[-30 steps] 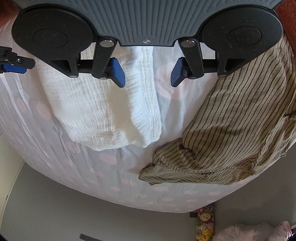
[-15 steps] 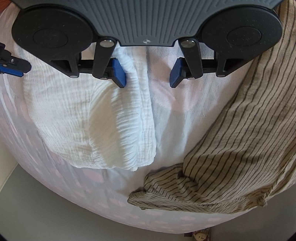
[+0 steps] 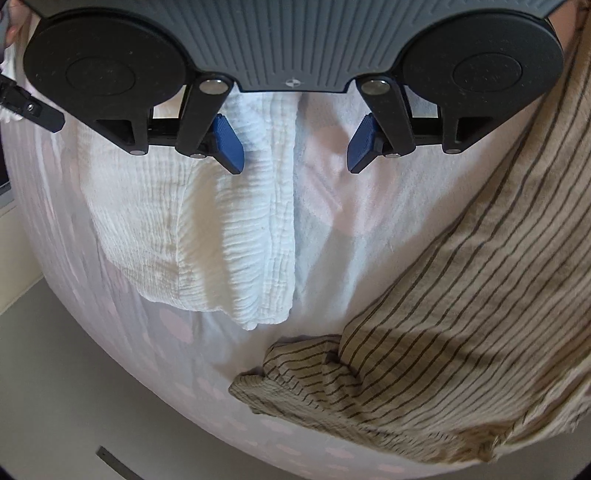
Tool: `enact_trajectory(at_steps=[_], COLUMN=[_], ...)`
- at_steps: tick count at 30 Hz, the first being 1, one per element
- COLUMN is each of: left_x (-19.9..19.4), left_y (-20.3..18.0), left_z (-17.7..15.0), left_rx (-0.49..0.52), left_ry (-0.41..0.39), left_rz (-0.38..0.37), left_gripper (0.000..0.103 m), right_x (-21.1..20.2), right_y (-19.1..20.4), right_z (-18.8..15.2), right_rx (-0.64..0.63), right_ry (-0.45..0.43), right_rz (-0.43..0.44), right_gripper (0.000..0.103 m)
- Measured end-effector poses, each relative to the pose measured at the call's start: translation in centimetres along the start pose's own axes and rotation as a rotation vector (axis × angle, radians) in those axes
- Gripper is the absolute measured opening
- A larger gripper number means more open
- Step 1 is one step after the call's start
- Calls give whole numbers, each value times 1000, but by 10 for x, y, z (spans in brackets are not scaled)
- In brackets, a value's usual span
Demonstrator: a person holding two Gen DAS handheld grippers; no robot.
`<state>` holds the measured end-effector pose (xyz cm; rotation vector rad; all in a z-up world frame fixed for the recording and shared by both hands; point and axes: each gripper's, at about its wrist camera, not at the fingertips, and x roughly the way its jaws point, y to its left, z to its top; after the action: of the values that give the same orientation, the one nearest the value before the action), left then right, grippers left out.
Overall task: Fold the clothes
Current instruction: 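Position both open grippers around the folded white shirt bundle, then grasp the folded white shirt with the left gripper while the right gripper grasps it too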
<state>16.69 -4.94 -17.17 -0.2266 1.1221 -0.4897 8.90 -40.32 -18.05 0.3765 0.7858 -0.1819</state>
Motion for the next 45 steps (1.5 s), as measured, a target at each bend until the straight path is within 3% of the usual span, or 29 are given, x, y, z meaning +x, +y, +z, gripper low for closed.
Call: enact_trajectory(at_steps=[7, 18, 22, 30, 35, 37, 38, 41, 45], left_x=[9, 31, 42, 68, 79, 82, 83, 83, 68], left_y=[13, -3, -7, 0, -8, -14, -16, -21, -32], left_z=[1, 14, 20, 46, 56, 56, 55, 50, 45], left_rx=[-64, 11, 18, -32, 8, 23, 29, 40, 83], left_ry=[25, 48, 65, 97, 114, 111, 109, 90, 41], left_rz=[-88, -139, -197, -290, -301, -296, -295, -290, -275], left_gripper=[66, 66, 49, 41, 40, 33, 26, 17, 14], right_x=[16, 53, 65, 90, 108, 114, 117, 121, 113], right_y=[-14, -34, -44, -60, -63, -60, -58, -58, -62], right_z=[-1, 14, 21, 34, 41, 42, 41, 39, 40], right_rx=[58, 176, 226, 294, 330, 330, 328, 344, 367], right_ry=[41, 62, 63, 69, 68, 66, 67, 57, 30], right_rz=[38, 115, 146, 212, 258, 281, 292, 300, 330], right_gripper=[73, 73, 73, 73, 74, 69, 57, 36, 24])
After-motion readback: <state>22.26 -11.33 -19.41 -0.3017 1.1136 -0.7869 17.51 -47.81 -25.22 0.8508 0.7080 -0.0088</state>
